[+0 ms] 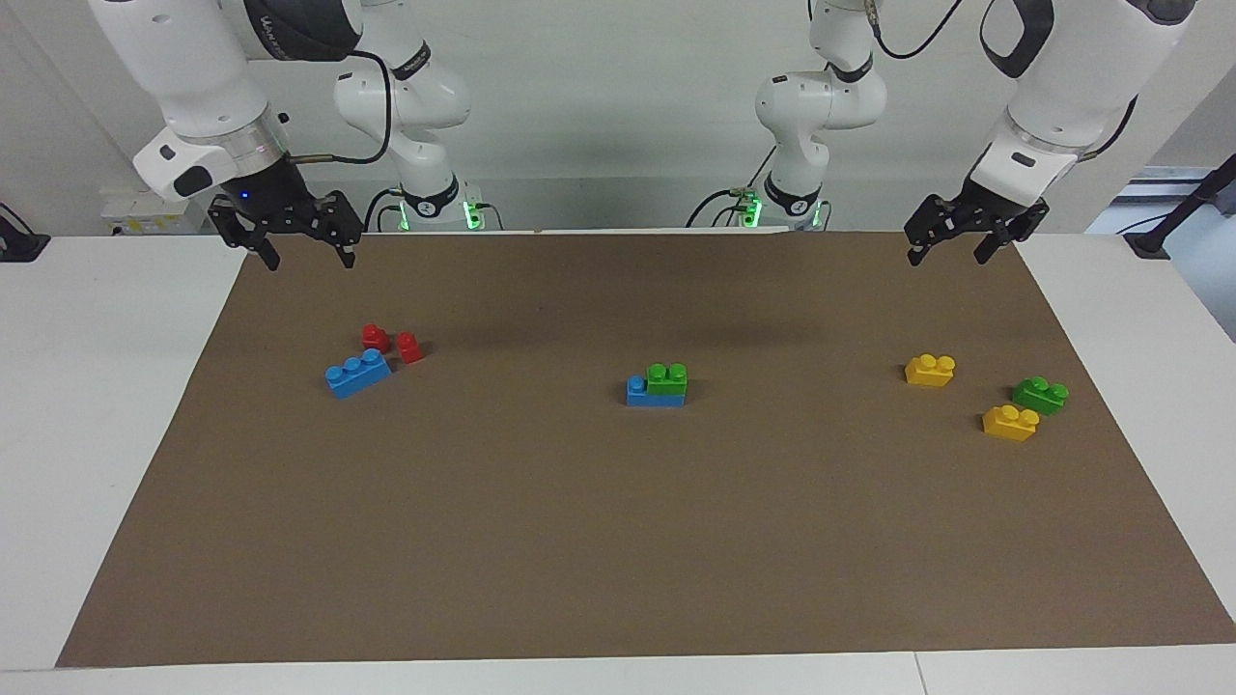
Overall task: Remove green block with left arm and hold with right
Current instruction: 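Move the left gripper and the right gripper toward the green-blue brick pair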
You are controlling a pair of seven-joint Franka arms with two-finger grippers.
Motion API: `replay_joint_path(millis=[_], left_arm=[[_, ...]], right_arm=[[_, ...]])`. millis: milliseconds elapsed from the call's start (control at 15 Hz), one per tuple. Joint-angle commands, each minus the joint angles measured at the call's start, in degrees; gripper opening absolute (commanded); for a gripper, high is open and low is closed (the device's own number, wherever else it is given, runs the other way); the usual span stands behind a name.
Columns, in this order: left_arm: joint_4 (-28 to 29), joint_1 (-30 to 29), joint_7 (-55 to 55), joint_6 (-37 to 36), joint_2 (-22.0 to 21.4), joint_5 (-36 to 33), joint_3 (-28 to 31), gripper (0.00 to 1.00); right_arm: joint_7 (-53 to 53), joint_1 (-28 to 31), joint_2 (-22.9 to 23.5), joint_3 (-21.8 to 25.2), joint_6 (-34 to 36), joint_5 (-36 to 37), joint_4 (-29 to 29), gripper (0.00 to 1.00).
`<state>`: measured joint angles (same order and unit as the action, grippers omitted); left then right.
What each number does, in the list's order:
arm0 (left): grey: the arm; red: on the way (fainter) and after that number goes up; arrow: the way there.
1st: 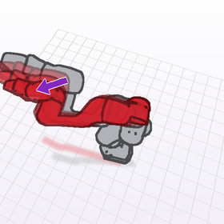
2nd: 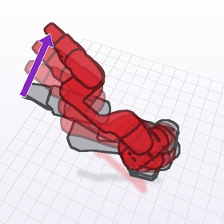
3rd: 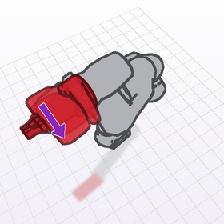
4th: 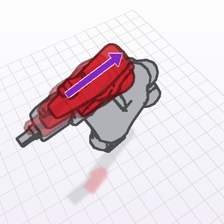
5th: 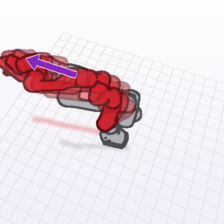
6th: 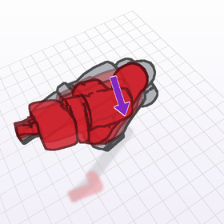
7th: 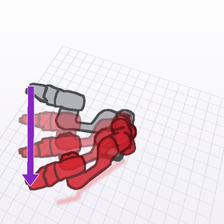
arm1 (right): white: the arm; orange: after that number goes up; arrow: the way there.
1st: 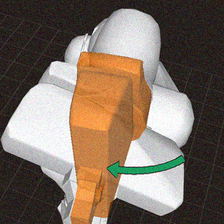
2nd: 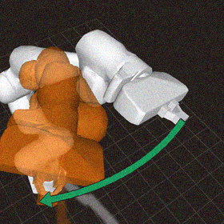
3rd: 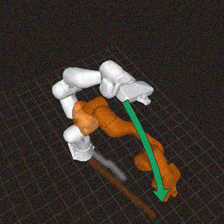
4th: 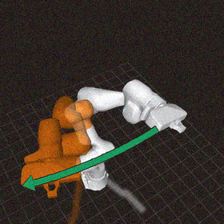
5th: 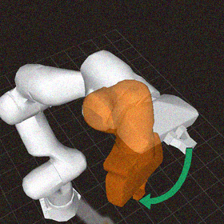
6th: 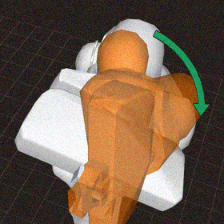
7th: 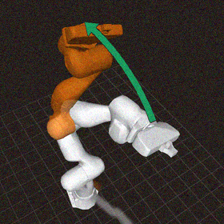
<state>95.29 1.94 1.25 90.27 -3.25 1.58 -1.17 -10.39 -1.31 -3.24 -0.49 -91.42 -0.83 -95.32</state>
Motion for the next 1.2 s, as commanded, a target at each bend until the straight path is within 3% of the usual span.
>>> replay_joint_path(millis=[0, 133, 400, 600, 867, 1133], left_arm=[[-0.11, -0.36, 4.6, 0.35, -0.36, -0.26, -0.59, 1.0], [0.94, 0.43, 16.7, 2.18, -0.53, -0.17, -1.12, 1.0], [8.04, 7.44, 47.54, 10.69, -3.25, 0.27, -1.38, 1.0], [15.17, 14.21, 67.16, 18.52, -4.92, 0.27, -1.38, 1.0], [19.66, 22.12, 85.19, 23.88, -3.79, 0.27, -1.3, 1.0], [20.11, 27.32, 100.76, 28.72, 1.56, 0.18, -1.3, 1.0]], right_arm=[[-19.5, -4.03, -0.89, -0.65, -0.52, -0.4, -1.79, 0.92], [-33.32, -7.2, -0.63, -0.65, -0.87, -1.28, -2.23, 0.92], [-56.1, -9.31, -0.11, -0.65, -7.62, -13.12, -7.23, 0.92], [-66.92, -12.9, 4.36, -0.65, -10.96, -18.41, -7.86, 0.93], [-74.14, -15.21, 9.03, -0.65, -21.23, -25.43, -10.57, 0.93], [-80.31, -21.18, 12.37, -0.65, -34.59, -28.17, -14.27, 0.93]])
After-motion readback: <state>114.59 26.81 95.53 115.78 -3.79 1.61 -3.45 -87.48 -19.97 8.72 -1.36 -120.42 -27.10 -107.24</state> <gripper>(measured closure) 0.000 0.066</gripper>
